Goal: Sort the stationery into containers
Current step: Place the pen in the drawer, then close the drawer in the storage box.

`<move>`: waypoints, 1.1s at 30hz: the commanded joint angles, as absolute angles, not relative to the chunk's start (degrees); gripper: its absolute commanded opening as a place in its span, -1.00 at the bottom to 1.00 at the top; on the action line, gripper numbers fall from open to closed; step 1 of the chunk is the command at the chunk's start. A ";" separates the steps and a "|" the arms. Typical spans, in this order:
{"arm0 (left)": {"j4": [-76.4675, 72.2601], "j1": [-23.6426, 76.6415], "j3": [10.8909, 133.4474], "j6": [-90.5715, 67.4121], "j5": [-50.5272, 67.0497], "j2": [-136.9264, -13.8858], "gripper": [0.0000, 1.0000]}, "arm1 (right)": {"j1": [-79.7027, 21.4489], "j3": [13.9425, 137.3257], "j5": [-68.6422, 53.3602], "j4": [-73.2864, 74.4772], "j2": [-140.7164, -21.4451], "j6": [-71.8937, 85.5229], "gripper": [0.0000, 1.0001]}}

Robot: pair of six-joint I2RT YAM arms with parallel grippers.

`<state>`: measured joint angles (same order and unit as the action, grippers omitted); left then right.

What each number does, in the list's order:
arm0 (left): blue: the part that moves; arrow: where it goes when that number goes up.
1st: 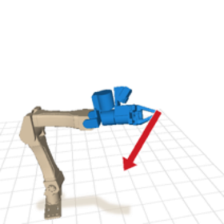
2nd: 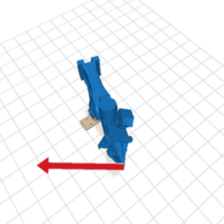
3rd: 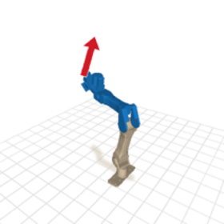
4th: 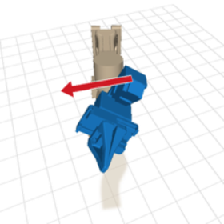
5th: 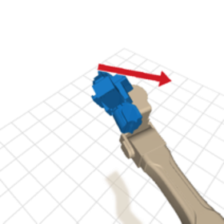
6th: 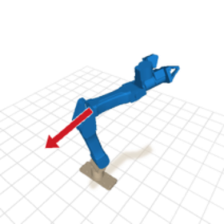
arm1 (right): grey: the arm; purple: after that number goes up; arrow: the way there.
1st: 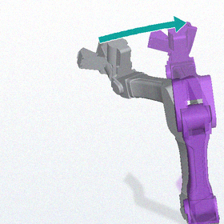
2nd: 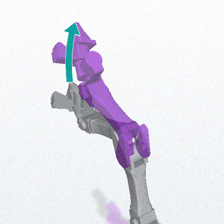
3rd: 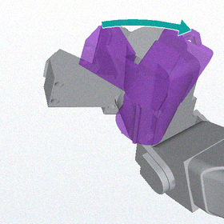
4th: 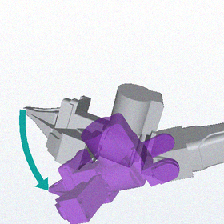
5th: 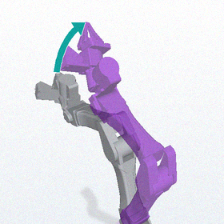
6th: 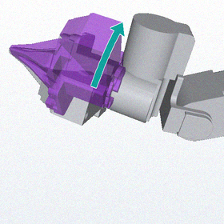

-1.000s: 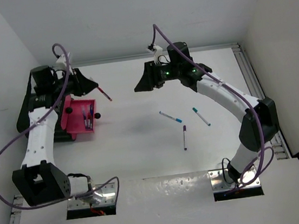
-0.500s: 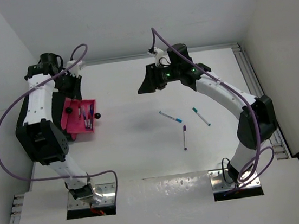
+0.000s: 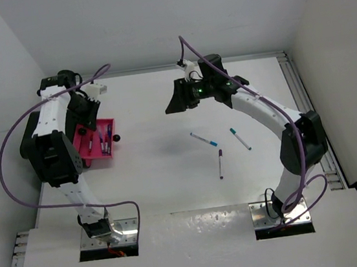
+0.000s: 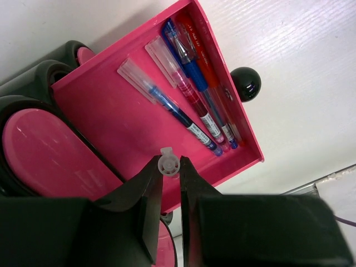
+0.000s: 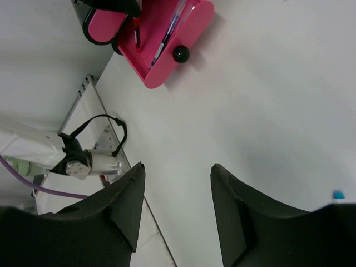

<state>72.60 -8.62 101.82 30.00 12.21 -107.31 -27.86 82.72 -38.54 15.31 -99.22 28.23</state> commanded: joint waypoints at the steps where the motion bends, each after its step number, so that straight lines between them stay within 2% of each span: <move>1: 72.69 -8.79 102.31 30.32 12.39 -107.05 -0.63 | -27.42 82.97 -38.93 14.33 -100.11 27.33 0.00; 3: 72.51 -8.70 102.74 30.24 12.65 -107.14 -0.48 | -27.42 83.06 -38.85 14.24 -100.46 27.33 0.01; 4: 72.51 -8.70 103.01 30.32 12.74 -107.14 -0.30 | -27.42 83.23 -38.85 14.24 -100.46 27.42 0.01; 6: 72.86 -8.70 104.67 30.23 13.36 -106.88 -0.13 | -27.42 83.58 -38.85 14.24 -100.81 27.68 0.01; 13: 74.62 -8.44 113.63 29.18 19.42 -105.03 -0.07 | -27.68 85.17 -36.74 13.27 -102.57 29.88 -0.06; 16: 70.26 -10.01 113.65 26.64 23.11 -100.84 -0.13 | -28.56 85.69 -33.94 12.05 -103.70 31.37 -0.17; 19: 62.07 -12.56 109.45 22.16 20.41 -95.11 -0.31 | -29.79 86.13 -30.69 9.32 -105.98 35.22 -0.35; 23: 56.96 -16.16 103.89 19.43 15.56 -91.41 -0.81 | -31.99 88.85 -27.95 4.76 -111.69 42.44 -0.61; 25: 57.48 -18.97 102.40 19.25 15.03 -91.49 -0.96 | -33.22 91.30 -27.86 2.30 -115.72 47.36 -0.71; 33: 58.27 -25.40 98.00 19.69 16.43 -92.02 -1.00 | -37.97 97.99 -26.11 -4.74 -127.34 59.94 -0.90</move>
<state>59.46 -24.91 98.85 20.29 15.92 -92.40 -36.75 94.39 -27.38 1.13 -126.23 53.63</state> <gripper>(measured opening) 0.017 0.054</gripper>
